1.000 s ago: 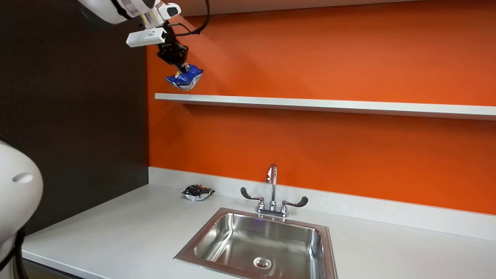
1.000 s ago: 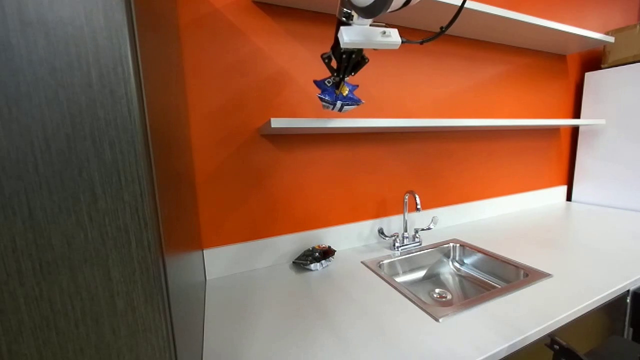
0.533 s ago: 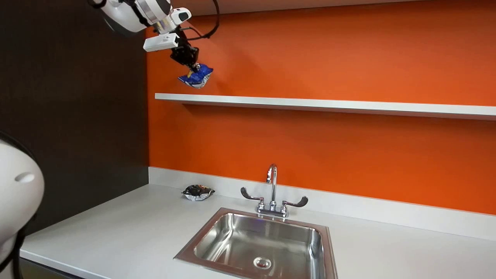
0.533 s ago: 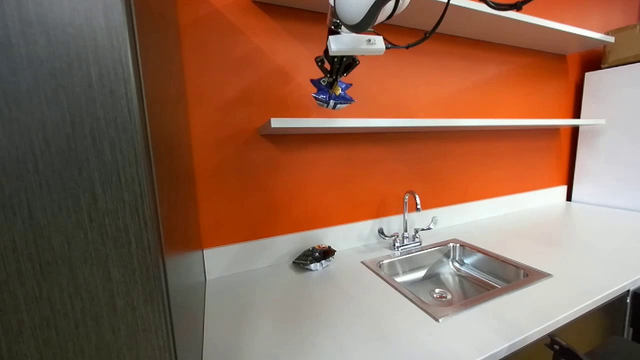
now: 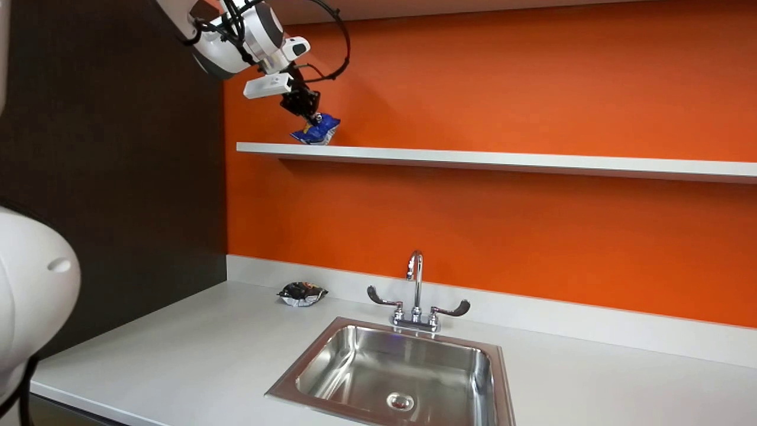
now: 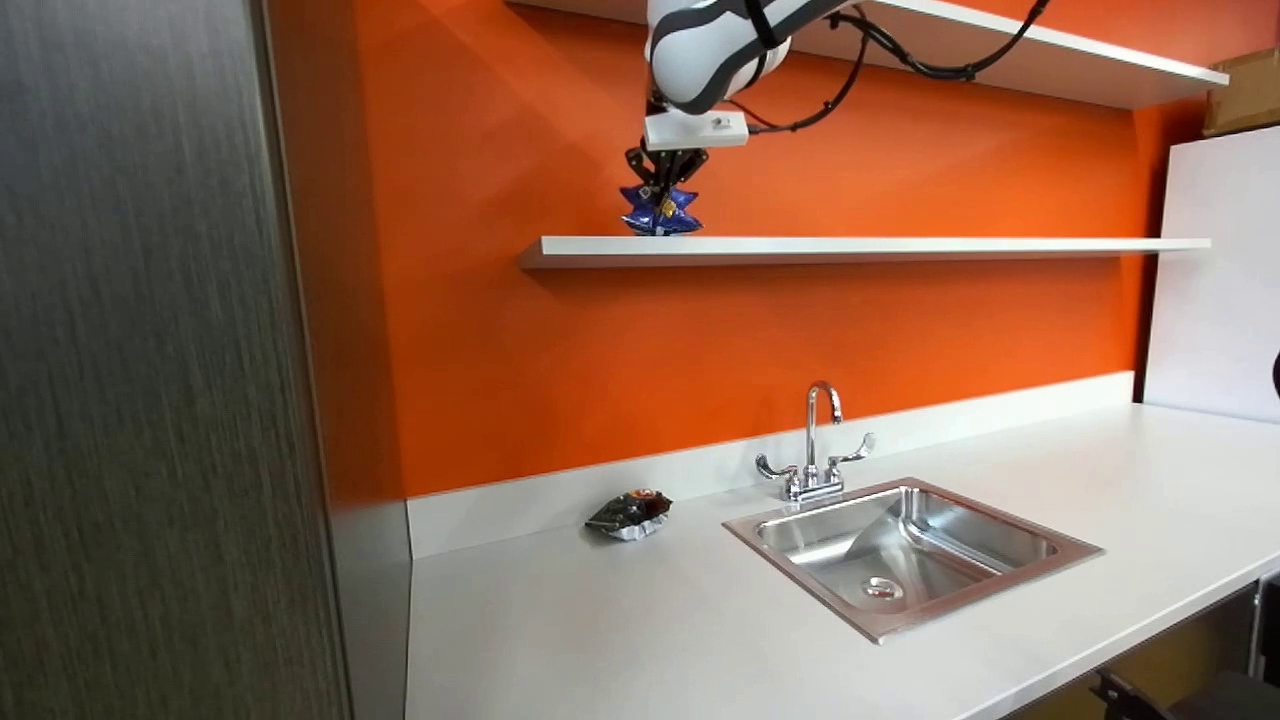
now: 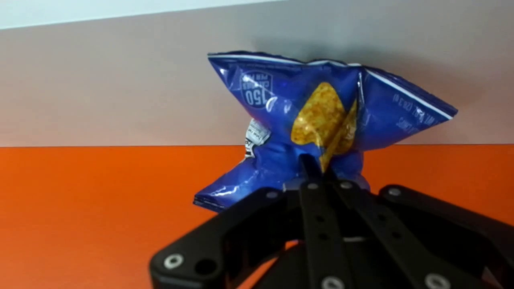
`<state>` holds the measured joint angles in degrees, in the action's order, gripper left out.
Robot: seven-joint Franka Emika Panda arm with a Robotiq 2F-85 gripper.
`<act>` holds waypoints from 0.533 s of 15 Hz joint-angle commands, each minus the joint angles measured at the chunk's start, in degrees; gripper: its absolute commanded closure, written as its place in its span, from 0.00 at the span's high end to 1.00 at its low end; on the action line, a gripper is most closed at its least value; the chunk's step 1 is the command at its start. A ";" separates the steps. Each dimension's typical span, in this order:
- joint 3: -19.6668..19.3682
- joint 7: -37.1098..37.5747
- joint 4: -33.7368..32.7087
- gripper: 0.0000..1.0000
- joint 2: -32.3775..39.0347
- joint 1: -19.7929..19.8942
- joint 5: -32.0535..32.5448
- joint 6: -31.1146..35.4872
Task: Pick up the blue object from the counter and put it on the shelf
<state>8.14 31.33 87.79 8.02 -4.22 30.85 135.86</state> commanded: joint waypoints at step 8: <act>-5.63 1.65 -7.22 0.80 1.76 -5.99 0.32 -11.00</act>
<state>3.62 31.49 82.11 10.64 -8.70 30.84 129.50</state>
